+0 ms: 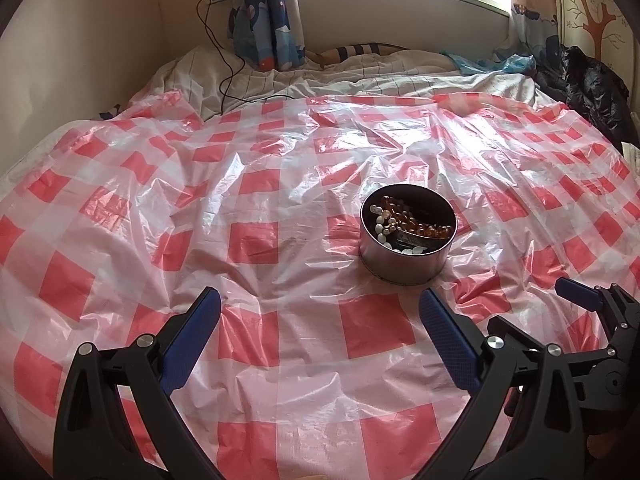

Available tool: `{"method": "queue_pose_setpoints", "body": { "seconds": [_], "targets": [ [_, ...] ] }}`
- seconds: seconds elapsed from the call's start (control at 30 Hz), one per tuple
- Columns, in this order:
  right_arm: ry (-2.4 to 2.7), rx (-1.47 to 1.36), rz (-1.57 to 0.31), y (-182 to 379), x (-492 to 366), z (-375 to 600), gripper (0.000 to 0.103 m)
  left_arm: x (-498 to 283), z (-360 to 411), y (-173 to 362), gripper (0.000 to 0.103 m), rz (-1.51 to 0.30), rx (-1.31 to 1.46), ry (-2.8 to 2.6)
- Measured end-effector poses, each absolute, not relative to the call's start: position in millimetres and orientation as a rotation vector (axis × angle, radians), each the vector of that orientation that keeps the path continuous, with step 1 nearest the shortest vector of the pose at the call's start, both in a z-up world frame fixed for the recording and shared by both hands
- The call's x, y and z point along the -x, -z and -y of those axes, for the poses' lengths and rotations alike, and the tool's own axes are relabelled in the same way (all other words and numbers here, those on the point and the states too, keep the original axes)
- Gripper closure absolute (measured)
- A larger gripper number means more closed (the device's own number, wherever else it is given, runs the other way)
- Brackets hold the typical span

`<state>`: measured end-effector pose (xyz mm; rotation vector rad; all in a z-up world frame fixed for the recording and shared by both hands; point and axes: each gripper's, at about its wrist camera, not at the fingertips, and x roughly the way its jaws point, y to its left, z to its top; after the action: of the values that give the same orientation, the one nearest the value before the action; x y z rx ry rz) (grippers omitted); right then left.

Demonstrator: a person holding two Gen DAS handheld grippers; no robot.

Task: Organize jewelry

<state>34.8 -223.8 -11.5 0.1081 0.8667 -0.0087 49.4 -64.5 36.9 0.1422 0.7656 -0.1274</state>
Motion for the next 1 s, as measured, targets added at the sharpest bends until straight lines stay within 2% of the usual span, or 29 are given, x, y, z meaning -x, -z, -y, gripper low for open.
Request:
{"method": "queue_pose_setpoints", "body": {
  "seconds": [1.0],
  "targets": [
    [0.008,-0.105,-0.878,17.0,-35.7,226.4,0.008,-48.8,62.5,-34.5,0.008,-0.805,-0.111,0.165]
  ]
}}
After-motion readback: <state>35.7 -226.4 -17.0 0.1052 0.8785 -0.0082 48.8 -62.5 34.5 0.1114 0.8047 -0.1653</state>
